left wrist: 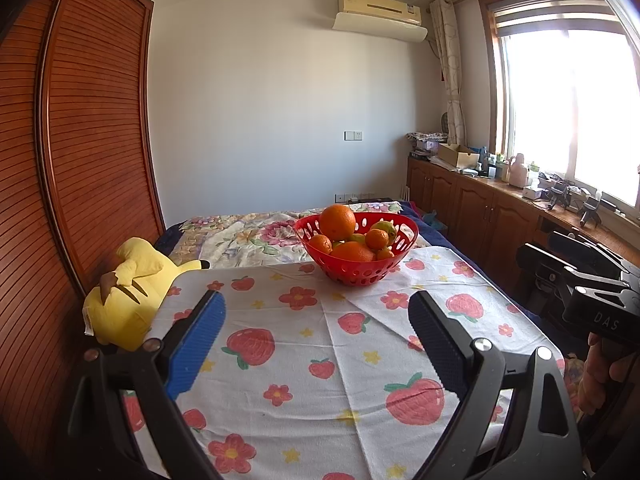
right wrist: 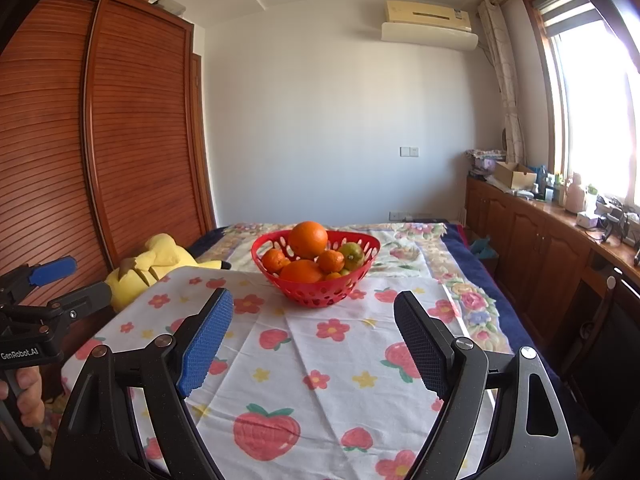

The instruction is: Organize fruits

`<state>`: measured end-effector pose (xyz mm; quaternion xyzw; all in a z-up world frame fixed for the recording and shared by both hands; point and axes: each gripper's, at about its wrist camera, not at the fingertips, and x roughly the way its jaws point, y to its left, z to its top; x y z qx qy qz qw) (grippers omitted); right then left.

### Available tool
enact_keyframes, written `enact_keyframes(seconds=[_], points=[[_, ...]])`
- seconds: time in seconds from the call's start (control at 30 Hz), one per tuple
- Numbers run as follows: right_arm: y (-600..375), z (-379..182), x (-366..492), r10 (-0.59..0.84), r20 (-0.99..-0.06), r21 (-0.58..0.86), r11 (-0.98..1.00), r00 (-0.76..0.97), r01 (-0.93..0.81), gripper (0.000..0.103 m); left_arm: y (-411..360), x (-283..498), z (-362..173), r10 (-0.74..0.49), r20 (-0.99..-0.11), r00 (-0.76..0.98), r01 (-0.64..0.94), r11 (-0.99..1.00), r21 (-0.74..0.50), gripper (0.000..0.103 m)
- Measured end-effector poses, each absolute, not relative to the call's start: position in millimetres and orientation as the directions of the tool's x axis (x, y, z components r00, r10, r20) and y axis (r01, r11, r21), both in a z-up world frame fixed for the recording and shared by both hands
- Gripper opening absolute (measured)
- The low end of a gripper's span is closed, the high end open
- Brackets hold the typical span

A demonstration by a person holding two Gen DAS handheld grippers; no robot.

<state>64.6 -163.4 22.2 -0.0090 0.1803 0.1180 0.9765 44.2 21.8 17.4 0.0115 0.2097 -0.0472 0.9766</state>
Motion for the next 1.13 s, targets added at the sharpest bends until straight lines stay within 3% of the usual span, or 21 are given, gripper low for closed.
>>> enact_keyframes(seconds=[1.13], points=[[-162.1, 24.6, 63.9, 0.227, -0.350, 0.022, 0.972, 0.909, -0.235, 0.084, 22.1, 42.2, 23.2, -0.090, -0.397, 0.913, 0.099, 0.995, 0.002, 0.094]])
